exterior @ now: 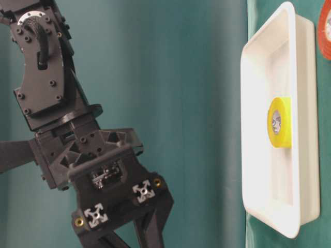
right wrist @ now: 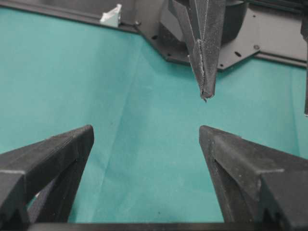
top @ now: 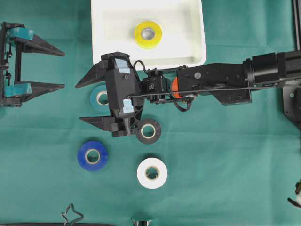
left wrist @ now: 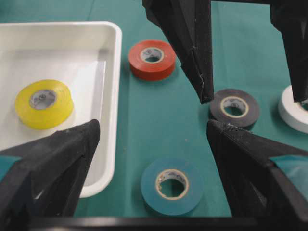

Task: Pick up the tape from a random location and place it into the white case.
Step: 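Move the right gripper across the table over the teal tape roll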

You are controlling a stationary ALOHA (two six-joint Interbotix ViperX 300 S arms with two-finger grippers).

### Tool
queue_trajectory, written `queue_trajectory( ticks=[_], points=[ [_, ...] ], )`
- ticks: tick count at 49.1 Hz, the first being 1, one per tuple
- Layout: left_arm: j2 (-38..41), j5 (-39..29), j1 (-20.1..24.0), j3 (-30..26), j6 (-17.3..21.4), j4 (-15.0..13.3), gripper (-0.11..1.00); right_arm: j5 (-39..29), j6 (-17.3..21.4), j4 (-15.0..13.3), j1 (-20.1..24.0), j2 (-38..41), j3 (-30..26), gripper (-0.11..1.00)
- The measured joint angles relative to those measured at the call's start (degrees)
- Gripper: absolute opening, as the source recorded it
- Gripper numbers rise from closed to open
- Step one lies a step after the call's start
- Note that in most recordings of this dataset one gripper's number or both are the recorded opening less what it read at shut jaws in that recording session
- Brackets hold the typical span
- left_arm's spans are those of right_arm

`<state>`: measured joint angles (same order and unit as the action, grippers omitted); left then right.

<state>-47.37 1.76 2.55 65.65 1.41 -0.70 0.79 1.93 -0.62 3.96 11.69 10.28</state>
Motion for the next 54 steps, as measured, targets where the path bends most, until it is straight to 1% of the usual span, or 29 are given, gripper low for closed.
queue_trajectory(
  ticks=[10, 17, 26, 39, 47, 54],
  points=[
    [0.00, 0.09, 0.09, 0.00, 0.00, 0.00, 0.96, -0.97, 0.35, 0.00, 0.00, 0.09, -0.09, 0.91],
    [0.00, 0.00, 0.00, 0.00, 0.00, 0.00, 0.96, -4.92, 1.58, 0.09, 0.00, 0.70, -1.32, 0.90],
    [0.00, 0.00, 0.00, 0.00, 0.00, -0.09, 0.96, -15.38, 4.39, 0.09, -0.09, 3.16, -5.80, 0.88],
    [-0.09, 0.00, 0.00, 0.00, 0.00, 0.00, 0.96, -32.96, 5.71, 0.00, -0.35, 6.59, -13.54, 0.88],
    [0.00, 0.00, 0.09, 0.00, 0.00, 0.00, 0.96, -40.43, 5.98, 0.00, -0.35, 7.91, -17.67, 0.88],
    [0.00, 0.00, 0.00, 0.00, 0.00, 0.00, 0.96, -44.91, 5.98, 0.00, -0.44, 8.79, -20.21, 0.88]
  ],
)
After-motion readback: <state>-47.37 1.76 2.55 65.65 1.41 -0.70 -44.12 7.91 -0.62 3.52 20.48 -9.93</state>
